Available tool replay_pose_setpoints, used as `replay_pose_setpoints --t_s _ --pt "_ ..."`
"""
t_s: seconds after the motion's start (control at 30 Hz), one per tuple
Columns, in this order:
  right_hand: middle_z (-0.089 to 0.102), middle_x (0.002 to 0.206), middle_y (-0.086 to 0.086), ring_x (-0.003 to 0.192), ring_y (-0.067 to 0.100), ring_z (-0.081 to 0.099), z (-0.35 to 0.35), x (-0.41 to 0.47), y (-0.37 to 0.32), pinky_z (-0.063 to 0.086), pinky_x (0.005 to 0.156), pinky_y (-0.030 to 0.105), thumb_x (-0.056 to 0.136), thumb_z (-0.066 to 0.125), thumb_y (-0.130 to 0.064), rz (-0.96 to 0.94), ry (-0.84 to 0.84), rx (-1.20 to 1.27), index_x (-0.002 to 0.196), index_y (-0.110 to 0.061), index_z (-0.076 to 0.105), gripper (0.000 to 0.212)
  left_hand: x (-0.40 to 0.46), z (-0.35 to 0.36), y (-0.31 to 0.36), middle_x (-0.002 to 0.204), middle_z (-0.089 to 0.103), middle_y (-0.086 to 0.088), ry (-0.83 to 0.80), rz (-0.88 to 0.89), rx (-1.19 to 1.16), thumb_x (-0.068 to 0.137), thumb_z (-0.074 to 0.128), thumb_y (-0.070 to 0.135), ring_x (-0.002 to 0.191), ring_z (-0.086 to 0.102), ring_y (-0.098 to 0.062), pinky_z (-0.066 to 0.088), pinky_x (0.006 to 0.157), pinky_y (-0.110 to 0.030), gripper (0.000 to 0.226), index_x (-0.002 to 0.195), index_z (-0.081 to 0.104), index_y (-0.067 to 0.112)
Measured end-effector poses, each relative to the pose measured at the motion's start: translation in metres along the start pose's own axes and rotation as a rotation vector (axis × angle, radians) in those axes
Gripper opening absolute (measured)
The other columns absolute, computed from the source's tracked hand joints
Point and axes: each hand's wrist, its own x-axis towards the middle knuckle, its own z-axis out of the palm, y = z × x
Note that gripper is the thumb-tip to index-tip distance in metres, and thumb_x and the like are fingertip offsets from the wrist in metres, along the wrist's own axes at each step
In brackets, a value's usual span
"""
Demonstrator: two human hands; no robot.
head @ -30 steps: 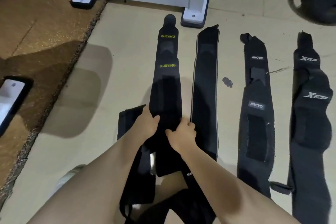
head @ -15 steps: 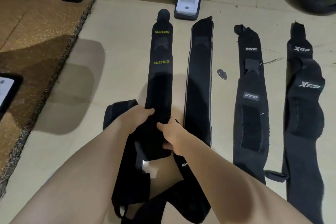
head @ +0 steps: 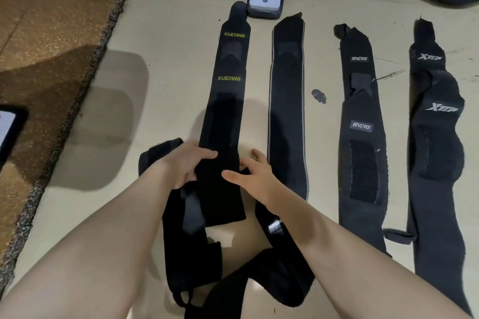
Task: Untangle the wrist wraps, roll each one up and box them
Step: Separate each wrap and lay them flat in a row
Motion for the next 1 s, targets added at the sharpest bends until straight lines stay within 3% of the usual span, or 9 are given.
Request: replay_pose_setpoints --t_s 0.07,0.23,0.33,0.4,0.47,0.57,0.67,0.87,1.0 --pt "0.019 0.155 0.005 0.141 0.024 0.021 0.004 0.003 -0.001 0.025 0.113 0.038 0.091 0.058 -0.038 -0.008 0.02 -0.165 0.127 -0.014 0.053 0.043 0.006 0.002 -0.005 0.113 0.066 -0.011 0.105 0.052 0.212 0.096 0.055 0.014 0.102 0.065 -0.027 0.054 0.088 -0.042 0.03 0.126 0.051 0.01" --pt "0.045 0.127 0.008 0.115 0.024 0.046 -0.005 -0.007 0.0 0.044 0.09 0.033 0.097 0.048 -0.038 -0.066 0.23 -0.591 0.129 -0.008 0.048 0.044 0.003 0.005 -0.028 0.128 0.051 -0.007 0.501 0.284 1.466 0.1 0.039 0.037 0.118 0.048 -0.028 0.034 0.098 -0.041 0.038 0.129 0.042 0.013" --pt "0.05 0.12 0.006 0.112 0.024 0.048 -0.01 -0.023 0.01 0.044 0.085 0.034 0.093 0.049 -0.05 -0.009 0.195 -0.727 0.125 -0.009 0.048 0.052 -0.017 -0.014 -0.053 0.154 0.02 -0.008 0.612 0.276 1.803 0.096 0.035 0.05 0.142 0.015 -0.033 -0.005 0.11 -0.057 0.061 0.147 0.024 0.019" --pt "0.051 0.118 0.007 0.111 0.025 0.049 -0.007 -0.034 0.019 0.043 0.082 0.033 0.091 0.054 -0.045 0.041 0.159 -0.765 0.125 -0.008 0.046 0.051 -0.036 -0.019 -0.07 0.159 -0.013 -0.011 0.713 0.186 1.639 0.09 0.049 0.051 0.144 -0.012 -0.04 -0.02 0.104 -0.063 0.085 0.153 -0.001 0.024" --pt "0.052 0.118 0.008 0.11 0.025 0.05 -0.004 -0.038 0.025 0.042 0.083 0.031 0.09 0.06 -0.03 0.049 0.137 -0.849 0.125 -0.009 0.048 0.043 -0.049 -0.017 -0.079 0.156 -0.027 -0.014 0.839 -0.015 1.154 0.085 0.063 0.046 0.142 -0.014 -0.046 -0.009 0.109 -0.063 0.104 0.151 -0.015 0.026" --pt "0.06 0.109 0.008 0.102 0.026 0.057 -0.013 -0.037 0.027 0.05 0.087 0.034 0.084 0.067 -0.024 0.097 0.061 -0.696 0.116 -0.011 0.059 0.036 -0.032 -0.03 -0.089 0.155 0.013 -0.022 0.861 -0.169 0.347 0.065 0.075 0.054 0.133 0.032 -0.047 0.031 0.109 -0.053 0.123 0.153 -0.005 0.022" --pt "0.063 0.103 0.007 0.099 0.027 0.058 -0.023 -0.038 0.029 0.051 0.087 0.042 0.083 0.068 -0.028 -0.025 0.042 -0.577 0.104 -0.018 0.067 0.022 -0.027 -0.029 -0.091 0.132 0.051 -0.012 0.856 -0.055 -0.026 0.061 0.078 0.047 0.111 0.055 -0.035 0.046 0.095 -0.041 0.11 0.149 0.02 0.018" --pt "0.059 0.086 0.009 0.08 0.03 0.058 -0.037 -0.057 0.039 0.048 0.074 0.042 0.098 0.049 -0.023 -0.213 0.162 -0.425 0.095 -0.014 0.042 0.011 -0.044 0.002 -0.086 0.129 0.048 -0.011 0.837 0.072 0.341 0.078 0.073 0.027 0.116 0.048 -0.034 0.041 0.099 -0.048 0.08 0.136 0.022 0.01" --pt "0.059 0.084 0.008 0.078 0.027 0.058 -0.032 -0.069 0.039 0.048 0.071 0.039 0.099 0.046 -0.021 -0.21 0.155 -0.324 0.098 -0.011 0.04 0.011 -0.073 0.047 -0.084 0.149 0.032 -0.013 0.677 0.562 0.781 0.086 0.062 0.013 0.134 0.032 -0.029 0.024 0.11 -0.035 0.064 0.143 0.035 0.005"
